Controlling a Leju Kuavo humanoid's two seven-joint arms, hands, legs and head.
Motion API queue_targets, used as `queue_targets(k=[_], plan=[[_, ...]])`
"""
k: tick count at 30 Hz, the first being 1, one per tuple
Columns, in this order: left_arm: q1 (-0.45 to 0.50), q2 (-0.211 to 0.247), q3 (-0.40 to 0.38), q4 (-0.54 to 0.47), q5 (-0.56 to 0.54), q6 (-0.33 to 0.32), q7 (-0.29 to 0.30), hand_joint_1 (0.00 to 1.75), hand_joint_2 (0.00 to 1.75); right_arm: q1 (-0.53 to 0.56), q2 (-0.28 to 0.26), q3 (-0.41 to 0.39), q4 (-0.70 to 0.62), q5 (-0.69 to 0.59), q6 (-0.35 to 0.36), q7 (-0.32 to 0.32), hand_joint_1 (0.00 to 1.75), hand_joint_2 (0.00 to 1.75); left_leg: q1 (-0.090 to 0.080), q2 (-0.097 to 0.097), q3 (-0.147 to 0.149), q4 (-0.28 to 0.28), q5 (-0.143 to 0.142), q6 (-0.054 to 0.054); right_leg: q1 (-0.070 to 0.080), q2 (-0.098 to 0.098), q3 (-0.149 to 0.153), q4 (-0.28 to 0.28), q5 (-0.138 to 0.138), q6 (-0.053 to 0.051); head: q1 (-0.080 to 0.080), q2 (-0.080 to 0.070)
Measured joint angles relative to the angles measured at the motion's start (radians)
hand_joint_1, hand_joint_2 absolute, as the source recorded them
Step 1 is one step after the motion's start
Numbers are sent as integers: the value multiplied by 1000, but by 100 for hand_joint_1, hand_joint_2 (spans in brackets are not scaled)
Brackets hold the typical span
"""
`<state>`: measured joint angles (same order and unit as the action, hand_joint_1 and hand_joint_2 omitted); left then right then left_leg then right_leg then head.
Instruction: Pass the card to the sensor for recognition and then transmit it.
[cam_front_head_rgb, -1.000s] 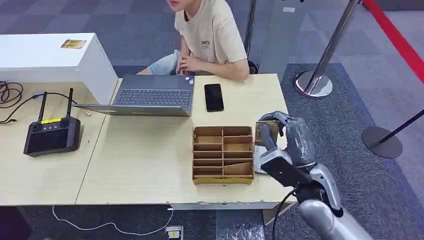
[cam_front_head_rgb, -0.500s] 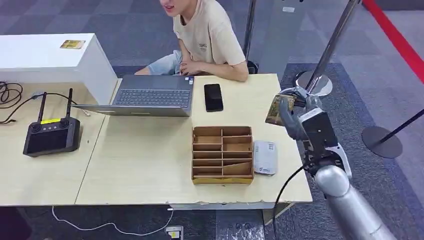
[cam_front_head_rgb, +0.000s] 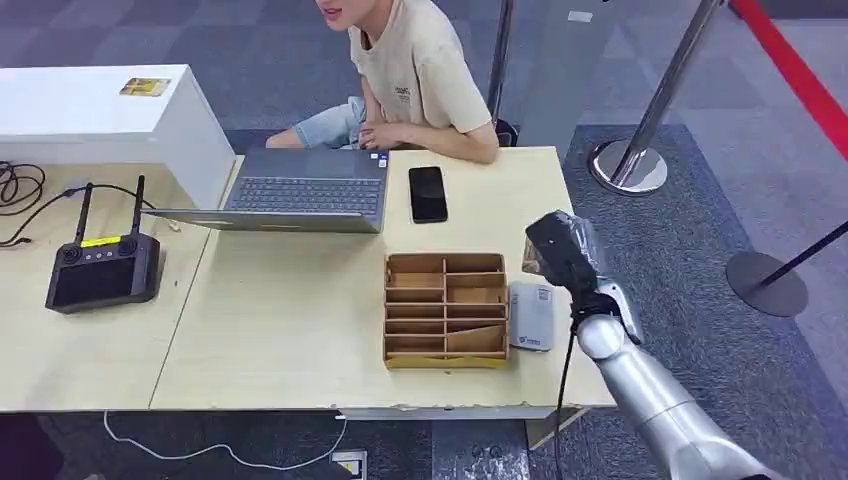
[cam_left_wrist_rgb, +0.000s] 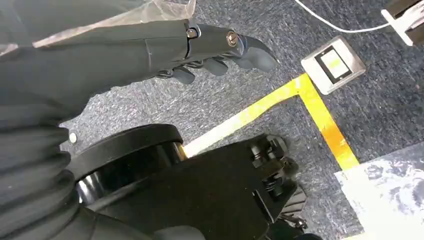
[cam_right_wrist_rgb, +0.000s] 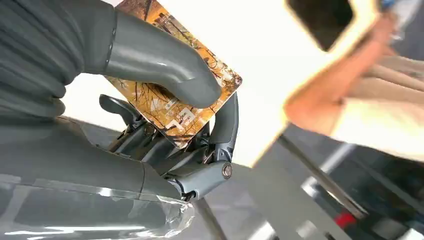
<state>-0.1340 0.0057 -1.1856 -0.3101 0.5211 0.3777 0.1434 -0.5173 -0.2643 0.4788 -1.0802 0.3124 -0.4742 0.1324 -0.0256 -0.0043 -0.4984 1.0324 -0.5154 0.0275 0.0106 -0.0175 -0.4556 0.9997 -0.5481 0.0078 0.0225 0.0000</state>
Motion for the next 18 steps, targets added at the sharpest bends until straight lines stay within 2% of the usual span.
queue_targets(k=[8,18], plan=[[-3,-11,0,0,0,11,-3,0,175,-14,53,21,159,-34,-22,-27,175,175,0,0,0,0,0,0,0,0,0,0,0,0,0,0],[-2,-19,0,2,2,14,-1,0,175,-20,80,35,244,-32,-30,-62,175,175,0,0,0,0,0,0,0,0,0,0,0,0,1,0]])
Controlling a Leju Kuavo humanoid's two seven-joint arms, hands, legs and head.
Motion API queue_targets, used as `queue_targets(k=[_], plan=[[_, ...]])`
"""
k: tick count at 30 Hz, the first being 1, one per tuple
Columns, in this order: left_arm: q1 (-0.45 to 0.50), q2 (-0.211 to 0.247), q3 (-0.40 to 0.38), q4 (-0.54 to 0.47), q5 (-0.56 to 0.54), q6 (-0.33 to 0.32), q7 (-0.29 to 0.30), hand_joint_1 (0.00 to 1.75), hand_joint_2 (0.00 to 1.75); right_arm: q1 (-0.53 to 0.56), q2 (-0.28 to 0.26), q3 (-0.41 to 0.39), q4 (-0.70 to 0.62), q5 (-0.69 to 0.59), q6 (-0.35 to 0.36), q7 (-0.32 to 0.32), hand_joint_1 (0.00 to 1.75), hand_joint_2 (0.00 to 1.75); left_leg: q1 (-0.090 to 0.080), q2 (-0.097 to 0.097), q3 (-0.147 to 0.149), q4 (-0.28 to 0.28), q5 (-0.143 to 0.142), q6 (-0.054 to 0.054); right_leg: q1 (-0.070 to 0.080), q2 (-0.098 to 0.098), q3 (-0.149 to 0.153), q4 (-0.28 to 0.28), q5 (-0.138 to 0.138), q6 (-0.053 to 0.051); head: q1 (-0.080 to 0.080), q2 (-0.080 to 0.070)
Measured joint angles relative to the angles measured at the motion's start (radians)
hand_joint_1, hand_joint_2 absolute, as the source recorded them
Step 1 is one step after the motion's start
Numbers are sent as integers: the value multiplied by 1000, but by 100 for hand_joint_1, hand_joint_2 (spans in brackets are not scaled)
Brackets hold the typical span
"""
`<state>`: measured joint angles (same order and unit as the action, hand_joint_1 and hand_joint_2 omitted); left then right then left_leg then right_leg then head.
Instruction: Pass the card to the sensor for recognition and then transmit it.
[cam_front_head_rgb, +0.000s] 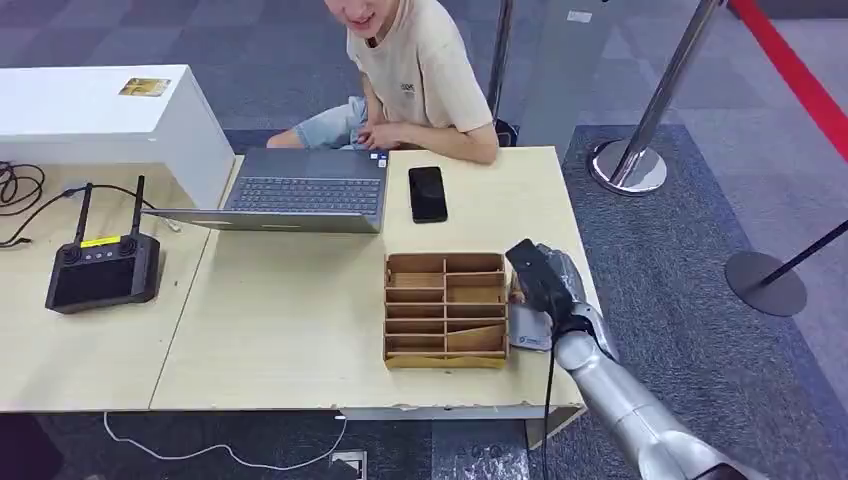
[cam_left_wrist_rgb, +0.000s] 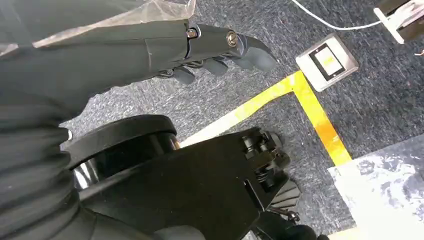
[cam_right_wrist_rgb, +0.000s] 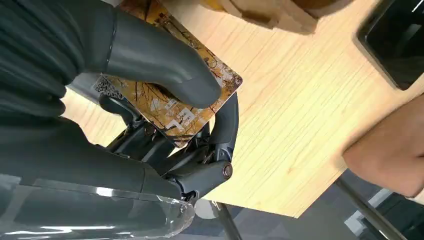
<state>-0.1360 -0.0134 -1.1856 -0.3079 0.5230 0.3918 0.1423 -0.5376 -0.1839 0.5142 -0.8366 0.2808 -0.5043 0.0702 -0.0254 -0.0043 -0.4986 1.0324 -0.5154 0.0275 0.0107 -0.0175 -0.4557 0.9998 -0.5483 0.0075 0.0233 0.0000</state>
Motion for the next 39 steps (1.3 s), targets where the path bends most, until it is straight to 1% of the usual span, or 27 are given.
queue_targets(k=[6,12,18,20,33,39], plan=[[0,0,0,2,-1,-3,-1,0,175,-11,16,13,28,40,-18,-11,175,175,0,0,0,0,0,0,0,0,0,0,0,0,0,0],[0,0,0,4,-7,-2,-1,0,175,-19,24,42,38,111,-29,-3,175,175,0,0,0,0,0,0,0,0,0,0,0,0,0,0],[0,0,0,6,-13,-2,-6,0,175,-17,33,71,38,195,-87,-24,175,175,0,0,0,0,0,0,0,0,0,0,0,0,0,0],[0,0,0,6,-14,-2,-6,0,175,-16,34,79,38,210,-88,-23,175,175,0,0,0,0,0,0,0,0,0,0,0,0,0,0],[0,0,0,7,-17,-2,-2,0,175,-13,39,100,38,223,-79,-6,175,175,0,0,1,0,0,0,0,0,0,0,0,0,0,0],[0,0,0,7,-19,-2,-2,0,175,-6,41,101,43,218,-76,-10,175,175,0,0,1,0,0,0,0,0,0,0,0,0,0,0]])
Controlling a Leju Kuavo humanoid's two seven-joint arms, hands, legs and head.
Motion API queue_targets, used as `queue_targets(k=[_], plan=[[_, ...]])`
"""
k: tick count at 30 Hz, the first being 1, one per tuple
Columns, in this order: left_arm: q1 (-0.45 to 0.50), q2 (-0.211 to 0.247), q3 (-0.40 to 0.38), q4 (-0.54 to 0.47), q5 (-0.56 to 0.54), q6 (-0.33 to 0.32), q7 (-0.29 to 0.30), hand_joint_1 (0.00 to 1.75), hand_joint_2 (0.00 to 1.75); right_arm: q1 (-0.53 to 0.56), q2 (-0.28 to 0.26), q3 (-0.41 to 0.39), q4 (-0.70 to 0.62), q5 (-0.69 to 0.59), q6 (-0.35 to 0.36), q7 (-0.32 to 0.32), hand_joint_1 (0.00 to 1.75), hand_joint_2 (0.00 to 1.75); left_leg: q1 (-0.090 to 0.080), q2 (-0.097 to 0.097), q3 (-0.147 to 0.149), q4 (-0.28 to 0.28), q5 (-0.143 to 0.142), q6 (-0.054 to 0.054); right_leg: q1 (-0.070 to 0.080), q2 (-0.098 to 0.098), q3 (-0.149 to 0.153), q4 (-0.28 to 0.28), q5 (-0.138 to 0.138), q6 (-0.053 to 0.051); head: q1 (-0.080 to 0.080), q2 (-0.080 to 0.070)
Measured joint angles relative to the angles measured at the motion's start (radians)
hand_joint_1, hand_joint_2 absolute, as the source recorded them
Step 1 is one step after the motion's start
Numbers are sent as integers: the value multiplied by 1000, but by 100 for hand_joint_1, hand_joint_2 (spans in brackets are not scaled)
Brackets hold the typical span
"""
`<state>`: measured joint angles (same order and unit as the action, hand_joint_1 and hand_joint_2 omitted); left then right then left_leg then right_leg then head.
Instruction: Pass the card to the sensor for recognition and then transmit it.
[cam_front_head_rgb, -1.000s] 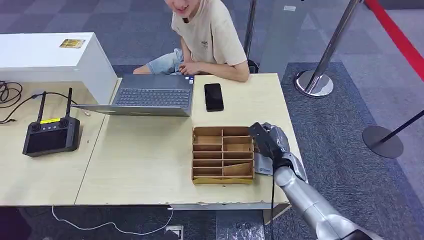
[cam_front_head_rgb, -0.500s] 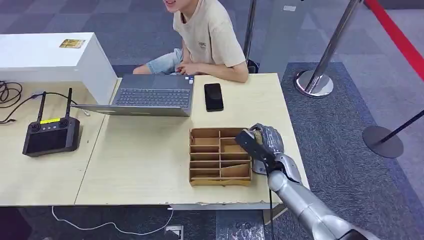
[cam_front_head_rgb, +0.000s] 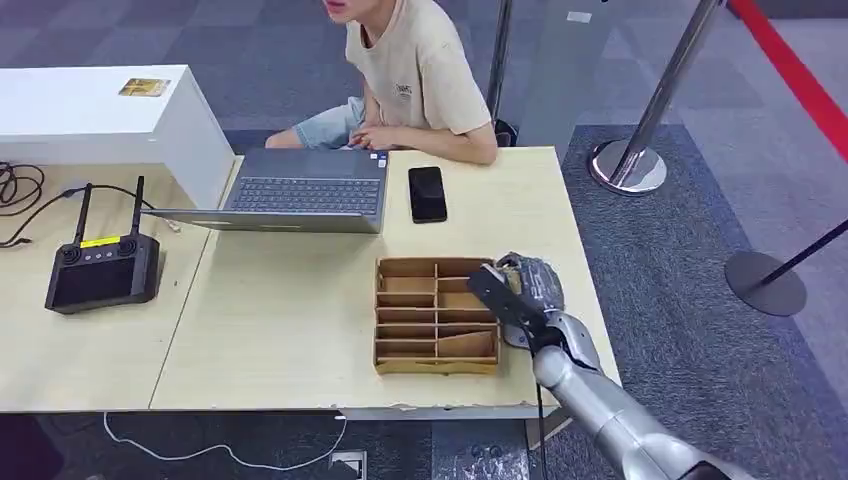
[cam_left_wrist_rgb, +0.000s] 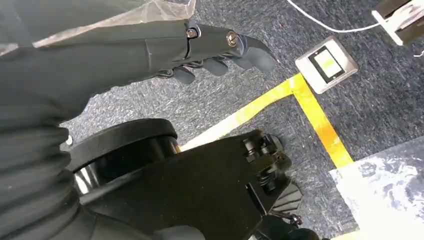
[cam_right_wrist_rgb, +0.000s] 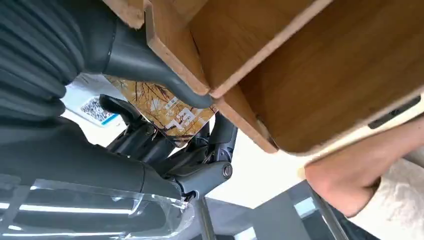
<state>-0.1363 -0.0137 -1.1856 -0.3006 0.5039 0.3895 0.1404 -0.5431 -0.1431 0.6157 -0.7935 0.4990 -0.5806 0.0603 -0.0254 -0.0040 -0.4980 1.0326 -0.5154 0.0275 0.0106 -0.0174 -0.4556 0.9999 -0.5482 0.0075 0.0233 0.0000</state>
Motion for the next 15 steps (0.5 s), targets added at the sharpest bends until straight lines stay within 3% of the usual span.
queue_targets(k=[8,15], plan=[[1,0,0,0,-3,0,-2,0,175,5,0,-2,-5,-71,-6,-53,175,175,0,0,0,0,0,0,0,0,0,0,0,0,0,0],[5,0,0,3,-8,3,-4,0,175,18,-10,-44,-123,-181,5,-80,175,175,0,0,0,0,0,0,0,0,0,0,0,0,0,0]])
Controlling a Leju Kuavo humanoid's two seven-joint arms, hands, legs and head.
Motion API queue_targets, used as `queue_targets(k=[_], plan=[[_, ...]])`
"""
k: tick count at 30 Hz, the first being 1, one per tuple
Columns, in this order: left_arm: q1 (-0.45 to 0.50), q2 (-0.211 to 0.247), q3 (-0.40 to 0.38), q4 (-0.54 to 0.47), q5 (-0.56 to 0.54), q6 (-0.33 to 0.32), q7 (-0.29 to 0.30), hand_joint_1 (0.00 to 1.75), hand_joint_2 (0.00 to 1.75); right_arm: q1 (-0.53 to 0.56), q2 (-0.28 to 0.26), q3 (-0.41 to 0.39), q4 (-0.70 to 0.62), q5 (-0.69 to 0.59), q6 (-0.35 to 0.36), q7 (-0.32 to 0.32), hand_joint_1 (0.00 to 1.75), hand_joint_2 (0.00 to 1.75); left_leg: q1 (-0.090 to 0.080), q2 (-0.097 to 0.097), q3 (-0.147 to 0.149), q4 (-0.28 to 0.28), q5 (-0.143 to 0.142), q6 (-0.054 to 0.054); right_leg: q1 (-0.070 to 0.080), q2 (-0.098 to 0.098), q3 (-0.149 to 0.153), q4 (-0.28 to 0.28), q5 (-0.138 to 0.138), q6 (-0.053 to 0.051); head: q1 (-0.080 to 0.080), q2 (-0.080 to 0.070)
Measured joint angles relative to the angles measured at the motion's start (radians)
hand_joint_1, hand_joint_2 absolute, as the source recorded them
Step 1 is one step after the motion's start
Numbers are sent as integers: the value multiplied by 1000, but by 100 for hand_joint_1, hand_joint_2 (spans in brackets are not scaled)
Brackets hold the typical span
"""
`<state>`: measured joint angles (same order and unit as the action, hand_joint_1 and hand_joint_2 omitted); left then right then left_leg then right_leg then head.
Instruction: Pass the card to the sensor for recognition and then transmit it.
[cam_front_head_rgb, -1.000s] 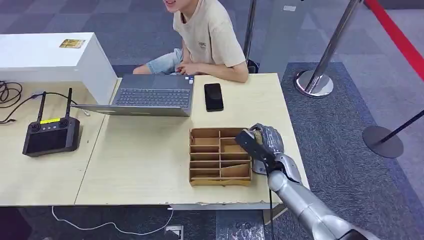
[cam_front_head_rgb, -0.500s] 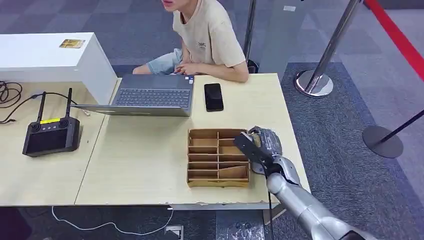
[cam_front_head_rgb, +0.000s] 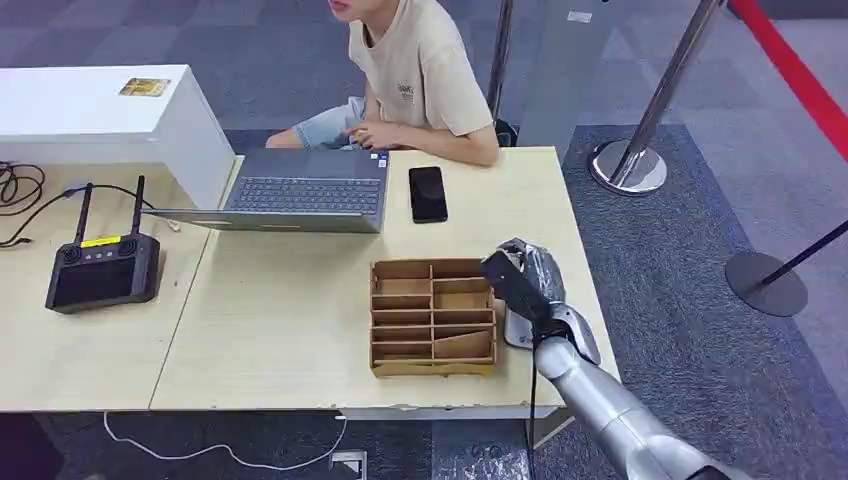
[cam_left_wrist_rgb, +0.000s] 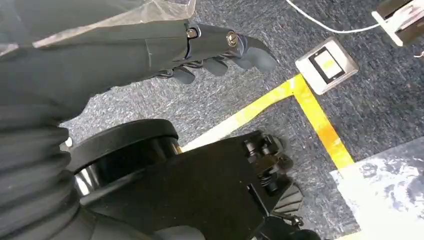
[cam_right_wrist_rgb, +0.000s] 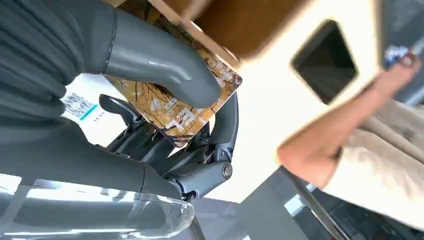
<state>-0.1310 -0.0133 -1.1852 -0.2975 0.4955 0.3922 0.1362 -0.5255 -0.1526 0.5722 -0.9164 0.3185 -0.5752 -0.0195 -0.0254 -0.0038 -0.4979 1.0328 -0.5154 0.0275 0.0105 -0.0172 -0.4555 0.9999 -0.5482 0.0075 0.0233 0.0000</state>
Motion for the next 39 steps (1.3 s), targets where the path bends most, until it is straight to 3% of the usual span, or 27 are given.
queue_targets(k=[4,11,26,39], plan=[[3,3,0,2,-4,3,1,0,175,6,-7,-32,-96,-80,26,-27,175,175,0,0,0,0,0,0,0,0,0,0,0,0,0,0],[0,36,0,3,-18,6,19,0,175,-16,-2,-45,-220,-98,59,-16,175,175,0,1,0,0,0,0,0,0,0,1,0,0,0,0],[8,102,3,0,-24,5,55,0,175,-36,37,-27,-149,-75,16,18,175,175,1,0,0,0,1,-1,1,0,0,1,0,0,0,0],[16,116,11,-1,-17,10,64,0,175,57,-29,-68,-112,-45,-45,66,175,175,0,0,1,1,1,-1,0,0,1,0,0,0,0,0]])
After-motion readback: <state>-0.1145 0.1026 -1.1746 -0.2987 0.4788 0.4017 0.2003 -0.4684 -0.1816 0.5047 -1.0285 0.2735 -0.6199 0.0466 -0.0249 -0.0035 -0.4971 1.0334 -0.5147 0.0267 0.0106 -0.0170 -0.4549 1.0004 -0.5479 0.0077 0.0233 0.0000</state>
